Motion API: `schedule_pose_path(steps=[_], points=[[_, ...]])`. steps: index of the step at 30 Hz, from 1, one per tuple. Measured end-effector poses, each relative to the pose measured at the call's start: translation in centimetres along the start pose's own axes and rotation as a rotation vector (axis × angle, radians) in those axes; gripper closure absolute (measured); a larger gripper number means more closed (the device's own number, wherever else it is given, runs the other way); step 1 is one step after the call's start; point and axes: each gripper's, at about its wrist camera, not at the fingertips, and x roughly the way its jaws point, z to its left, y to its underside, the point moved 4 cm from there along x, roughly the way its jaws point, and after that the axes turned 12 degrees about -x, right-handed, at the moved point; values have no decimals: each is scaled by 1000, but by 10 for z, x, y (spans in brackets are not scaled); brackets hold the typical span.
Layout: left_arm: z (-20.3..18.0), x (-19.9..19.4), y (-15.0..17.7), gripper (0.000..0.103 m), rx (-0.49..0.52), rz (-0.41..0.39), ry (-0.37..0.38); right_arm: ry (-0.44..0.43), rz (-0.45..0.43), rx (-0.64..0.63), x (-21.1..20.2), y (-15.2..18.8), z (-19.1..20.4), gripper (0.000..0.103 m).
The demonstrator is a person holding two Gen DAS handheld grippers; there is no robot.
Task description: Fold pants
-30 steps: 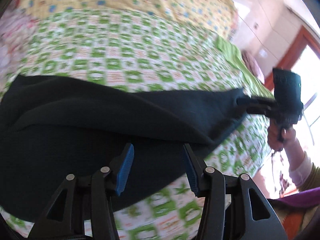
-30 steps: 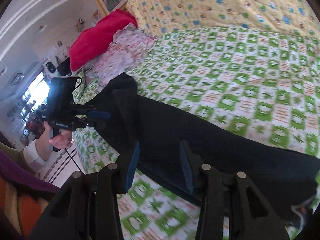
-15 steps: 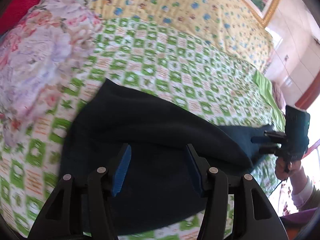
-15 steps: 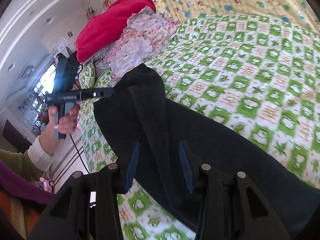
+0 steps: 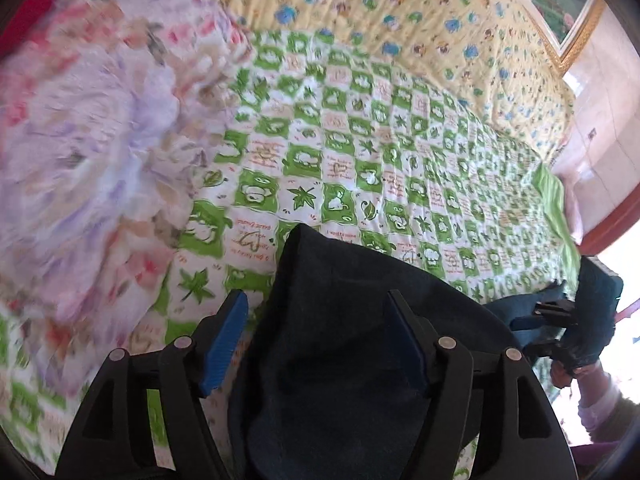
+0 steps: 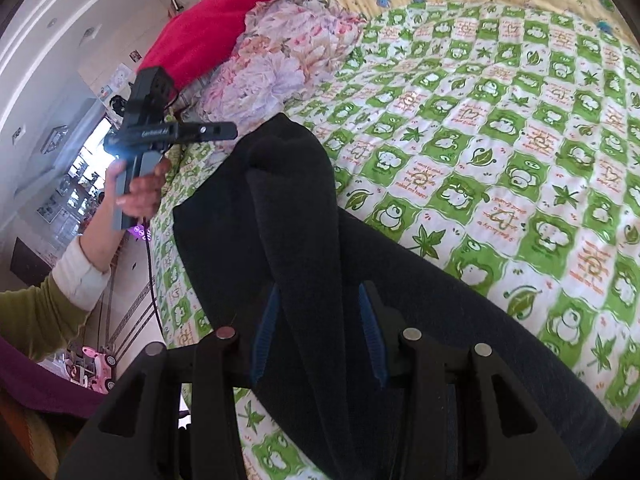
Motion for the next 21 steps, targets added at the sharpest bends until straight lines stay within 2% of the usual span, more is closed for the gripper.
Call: schedule_pose_path(steps=[5,8,9,10,11,12,13,15,21], points=[[19,33,-21,32,-60,121,92,-28,25,19,14,-6,-6,60],[22,46,-27,34,-72,135,81,-41,20,26,18,-10,-7,60],[22,48,-28,43,-66,131,77,-40,17,24,19,-11,-7,60],[19,49,-27,58,-54,127,78,-39,16,19,20,-13,-6,60],[15,50,-25,67,-38,129,86,-40,17,11,21,-13,-4,60],[11,49,-23,82,-22,123,85,-38,16,3,22,-14,-3,64],[6,47,-21,87,1,110,74,-37,19,-7,23,-15,-1,76],[-1,39,-16,94,42,80,66,-24,23,-27,23,-15,5,93],[-23,-9,0,98,122,-53,50,4,-54,-121,-1,-20,34,96]])
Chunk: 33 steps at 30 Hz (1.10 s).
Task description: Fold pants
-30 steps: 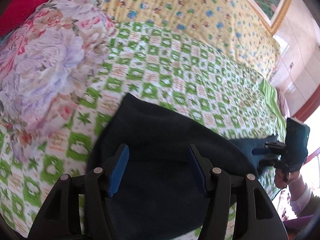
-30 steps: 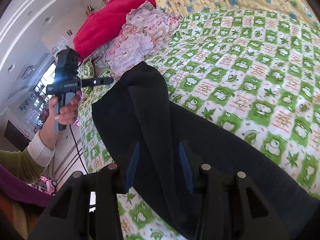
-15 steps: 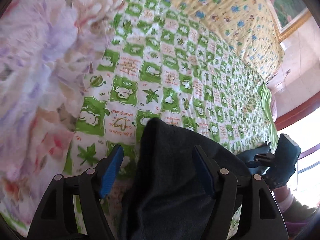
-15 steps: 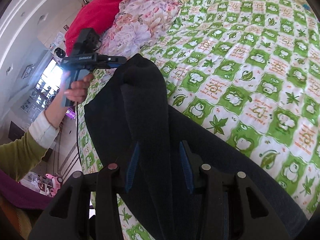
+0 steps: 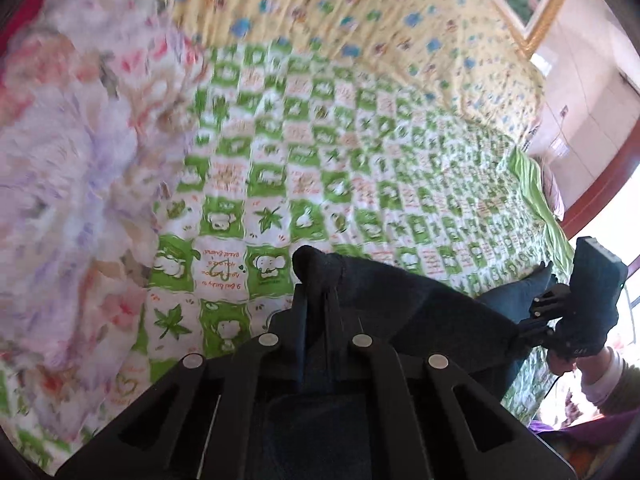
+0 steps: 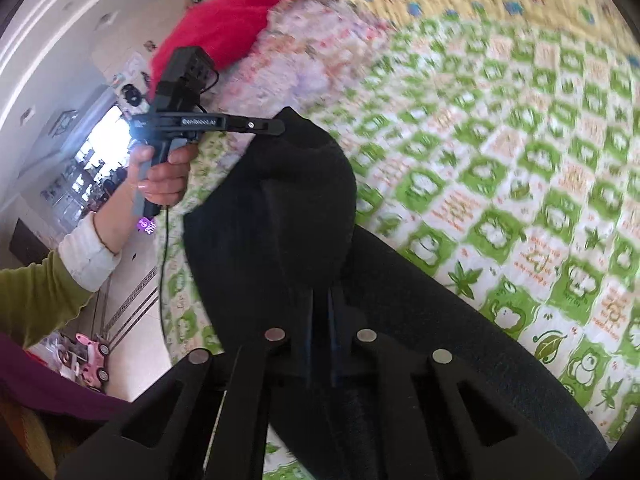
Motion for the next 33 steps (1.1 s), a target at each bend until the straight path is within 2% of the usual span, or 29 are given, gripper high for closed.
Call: schedule_pose_path(steps=[6,10,16,23,29,33], points=[[-8,-60,32,98,11,-142,0,18,-25,-83,-13,1,31,96],[-4,-82,61,98,-28,-202,13,9,-12,-114,-9,12,48,96],[13,-86,105,98,-116,-232,6,16,39,-143,10,32,64,96],[28,-85,133,97,-162,-289,-1,82,99,-213,31,45,77,96],[31,-85,156,96,-150,-338,-47,97,109,-233,33,51,78,96],[44,-83,169,93,-207,-329,-77,101,117,-249,33,52,79,96]])
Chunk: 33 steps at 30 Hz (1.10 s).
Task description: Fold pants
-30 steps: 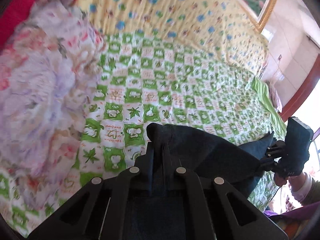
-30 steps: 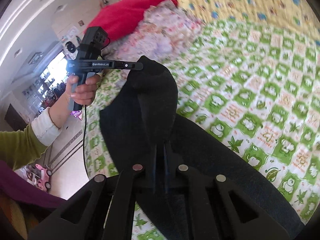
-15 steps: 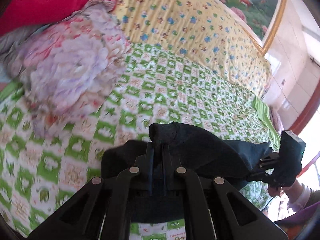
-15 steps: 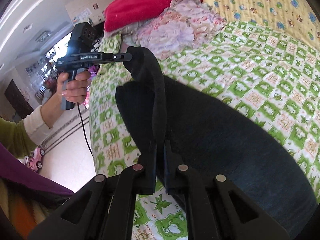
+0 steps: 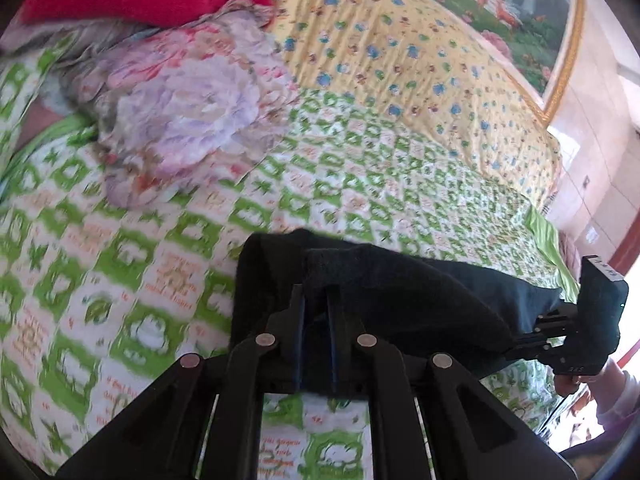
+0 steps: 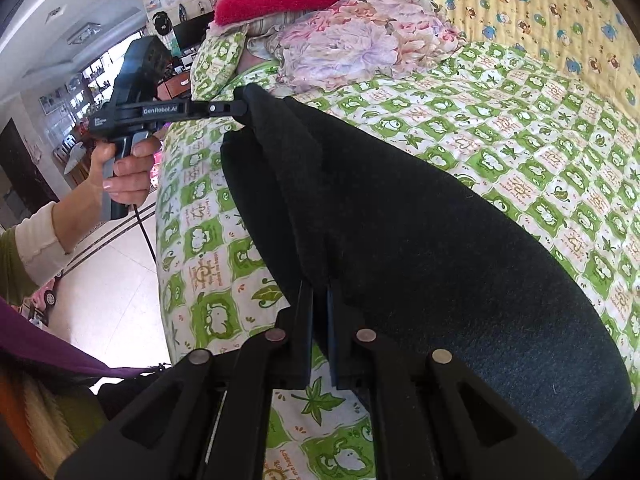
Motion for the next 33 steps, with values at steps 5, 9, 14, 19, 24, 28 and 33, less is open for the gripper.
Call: schedule_pose_path(steps=[5,9,14,19,24,28,33], points=[[17,-8,10,93,-100,9,-46,-16,4,5,0,1,1,92],[30,-21,17,72,-222,3,-65,-46,-18,33,-3,1,2,92],[26,-45,25,59,-298,-44,-54,-58,-47,70,-8,0,0,92],[5,-50,27,53,-312,-38,-51,-54,-73,111,-13,-1,-7,92],[-13,-39,32,49,-298,5,-106,-46,-99,164,-19,-3,-18,89],[-20,-24,34,47,-329,48,-142,-39,-147,227,-29,-4,-32,56],[-17,-13,32,46,-336,51,-249,-34,-188,311,-39,-10,-59,56]])
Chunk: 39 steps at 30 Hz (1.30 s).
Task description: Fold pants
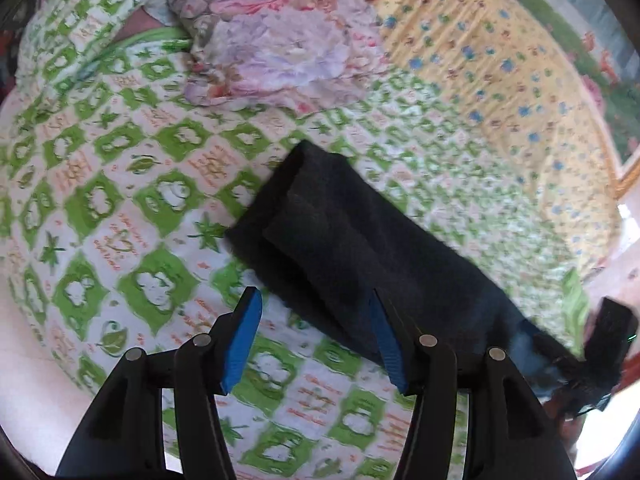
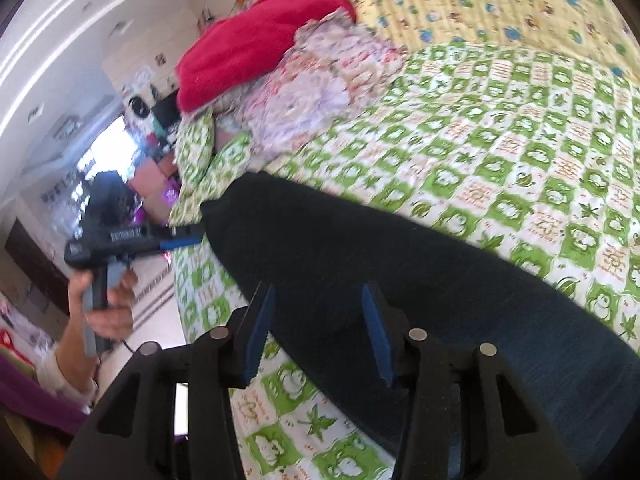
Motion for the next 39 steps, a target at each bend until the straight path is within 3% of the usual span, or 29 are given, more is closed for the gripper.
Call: schedule_pose_path(steps=[5,11,14,19,23,25,28,30,32,39], points=[[16,12,-8,44,-69,24,-36,44,20,124,9,-27,-53,56],[27,29,-11,44,-102,57,-42,86,218,186,58,-33,-114,56],[26,30,-11,43,-89,53,-36,-28,275,171,76,-29,-104,56],[23,37,-15,43,-89,55,-16,-107,335,83,88,-31,-81,64],[18,46,-16,43,-80,54,-13,-122,430,-6,103,-25,-66,64],[14,50,-18,43,-66,51,-16,-184,420,55,100,-25,-75,64],[13,51,-20,43,-63,53,-10,-344,318,290,93,-32,-109,64],[13,53,-21,44,-67,56,4,-312,321,303,90,-30,-123,64],[14,54,-22,44,-63,57,13,-254,382,274,94,-22,-130,64],[6,59,-21,42,-25,46,-18,-314,464,147,114,-18,-93,64]])
